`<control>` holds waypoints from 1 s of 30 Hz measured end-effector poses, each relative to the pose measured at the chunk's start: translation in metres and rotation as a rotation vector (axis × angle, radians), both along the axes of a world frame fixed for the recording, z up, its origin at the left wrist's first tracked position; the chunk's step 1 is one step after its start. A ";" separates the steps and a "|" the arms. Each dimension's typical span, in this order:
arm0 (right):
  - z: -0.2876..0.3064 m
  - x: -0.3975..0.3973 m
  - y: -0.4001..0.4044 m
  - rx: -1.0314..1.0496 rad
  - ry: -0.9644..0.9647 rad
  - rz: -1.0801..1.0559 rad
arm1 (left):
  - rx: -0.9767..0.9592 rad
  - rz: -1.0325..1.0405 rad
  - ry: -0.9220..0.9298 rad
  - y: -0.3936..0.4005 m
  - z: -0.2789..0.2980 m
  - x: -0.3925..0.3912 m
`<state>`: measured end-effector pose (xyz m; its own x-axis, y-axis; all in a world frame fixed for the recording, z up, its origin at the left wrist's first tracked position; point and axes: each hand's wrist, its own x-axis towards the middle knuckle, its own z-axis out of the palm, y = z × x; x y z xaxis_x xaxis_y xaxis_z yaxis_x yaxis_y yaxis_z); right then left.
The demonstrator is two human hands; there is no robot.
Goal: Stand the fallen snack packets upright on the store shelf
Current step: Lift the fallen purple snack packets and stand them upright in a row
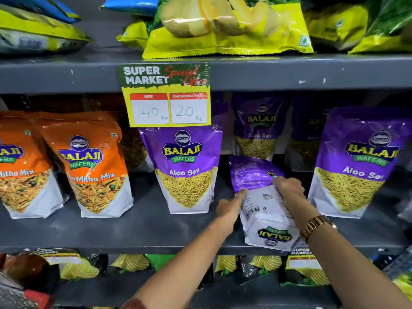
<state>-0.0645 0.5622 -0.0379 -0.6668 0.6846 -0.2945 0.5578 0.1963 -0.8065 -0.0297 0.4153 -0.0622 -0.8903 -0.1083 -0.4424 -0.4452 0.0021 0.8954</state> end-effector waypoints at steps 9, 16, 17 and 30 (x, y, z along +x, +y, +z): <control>0.001 0.013 0.011 -0.220 0.280 0.002 | 0.161 -0.078 0.047 0.004 0.004 -0.009; 0.049 0.015 0.018 -0.189 0.744 0.180 | 0.036 -0.071 0.514 0.017 0.045 -0.015; 0.046 0.018 0.018 -0.175 0.761 0.182 | 0.011 -0.068 0.543 0.018 0.043 -0.017; -0.030 0.056 0.005 0.003 0.748 -0.011 | 0.395 -0.110 0.300 0.015 0.037 -0.038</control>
